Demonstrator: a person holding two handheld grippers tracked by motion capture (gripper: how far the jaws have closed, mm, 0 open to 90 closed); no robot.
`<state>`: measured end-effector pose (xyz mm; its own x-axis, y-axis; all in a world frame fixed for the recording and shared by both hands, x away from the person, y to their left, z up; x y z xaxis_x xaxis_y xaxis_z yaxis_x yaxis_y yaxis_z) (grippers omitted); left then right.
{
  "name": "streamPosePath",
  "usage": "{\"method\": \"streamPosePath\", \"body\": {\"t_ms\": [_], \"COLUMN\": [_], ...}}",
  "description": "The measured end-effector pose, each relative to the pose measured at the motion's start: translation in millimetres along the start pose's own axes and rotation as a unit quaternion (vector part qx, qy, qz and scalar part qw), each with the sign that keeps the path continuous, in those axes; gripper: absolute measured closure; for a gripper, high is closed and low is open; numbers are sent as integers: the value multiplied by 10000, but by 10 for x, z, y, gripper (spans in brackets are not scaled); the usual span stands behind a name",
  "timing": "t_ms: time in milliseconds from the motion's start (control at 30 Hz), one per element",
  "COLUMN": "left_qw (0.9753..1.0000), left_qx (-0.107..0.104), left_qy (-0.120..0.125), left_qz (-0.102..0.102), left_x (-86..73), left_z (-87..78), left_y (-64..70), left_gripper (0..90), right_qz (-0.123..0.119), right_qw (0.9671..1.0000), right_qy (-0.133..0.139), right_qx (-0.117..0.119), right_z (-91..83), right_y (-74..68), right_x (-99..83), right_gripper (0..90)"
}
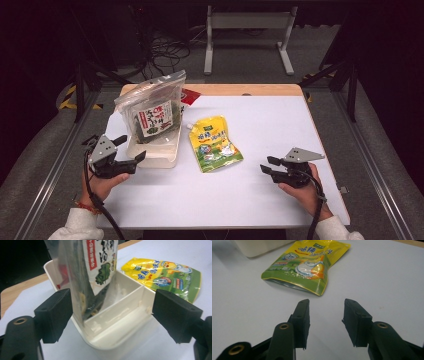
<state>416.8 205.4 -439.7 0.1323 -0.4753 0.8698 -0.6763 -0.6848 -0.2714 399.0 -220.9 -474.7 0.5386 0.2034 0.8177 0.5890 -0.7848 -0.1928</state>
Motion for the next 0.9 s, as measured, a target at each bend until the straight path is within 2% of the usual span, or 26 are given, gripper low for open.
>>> {"method": "streamPosePath", "body": {"t_ms": [167, 267, 300, 467, 567, 700, 767, 833, 900], "left_qw": [10000, 9999, 9999, 9992, 9982, 9964, 9950, 9941, 9937], "left_qx": [-51, -107, -126, -373, -572, -721, -849, -859, -911], "left_qy": [27, -33, -50, -108, -153, -429, -518, -624, -624], "left_qz": [-36, -10, 20, 75, 33, 152, 100, 209, 212], "left_x": [-24, -43, -47, -85, -144, -282, -345, -380, -387], "left_z": [-69, -119, -133, -165, -160, -106, -75, -51, -30], "left_y": [108, 207, 243, 460, 607, 764, 827, 871, 899], "left_gripper": [151, 150, 150, 154, 154, 149, 148, 146, 144], "right_qz": [-9, 17, 38, 17, -92, -196, -183, -185, -228], "right_qw": [10000, 9998, 9999, 9998, 9997, 9991, 9988, 9986, 9983], "right_qy": [-8, -13, 0, -23, -130, -228, -285, -347, -418], "right_qx": [29, 190, 168, 183, 210, 313, 364, 364, 326], "right_z": [69, 125, 155, 337, 457, 608, 693, 778, 868], "right_y": [-10, -30, -29, -74, -116, -152, -162, -173, -182], "right_x": [77, 137, 169, 288, 303, 348, 368, 377, 377], "right_gripper": [582, 581, 573, 562, 596, 687, 687, 672, 604]}}
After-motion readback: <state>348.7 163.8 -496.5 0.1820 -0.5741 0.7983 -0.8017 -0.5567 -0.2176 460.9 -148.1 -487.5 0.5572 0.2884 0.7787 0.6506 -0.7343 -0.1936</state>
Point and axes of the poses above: each handheld gripper's, and its own axes: z roughly forward along the jaws, x roughly out of its top, y roughly to its right, the point moved 9 cm from there along z, roughly forward along the jaws, and after that the axes turned 12 degrees about z, right-handed, at the moved point
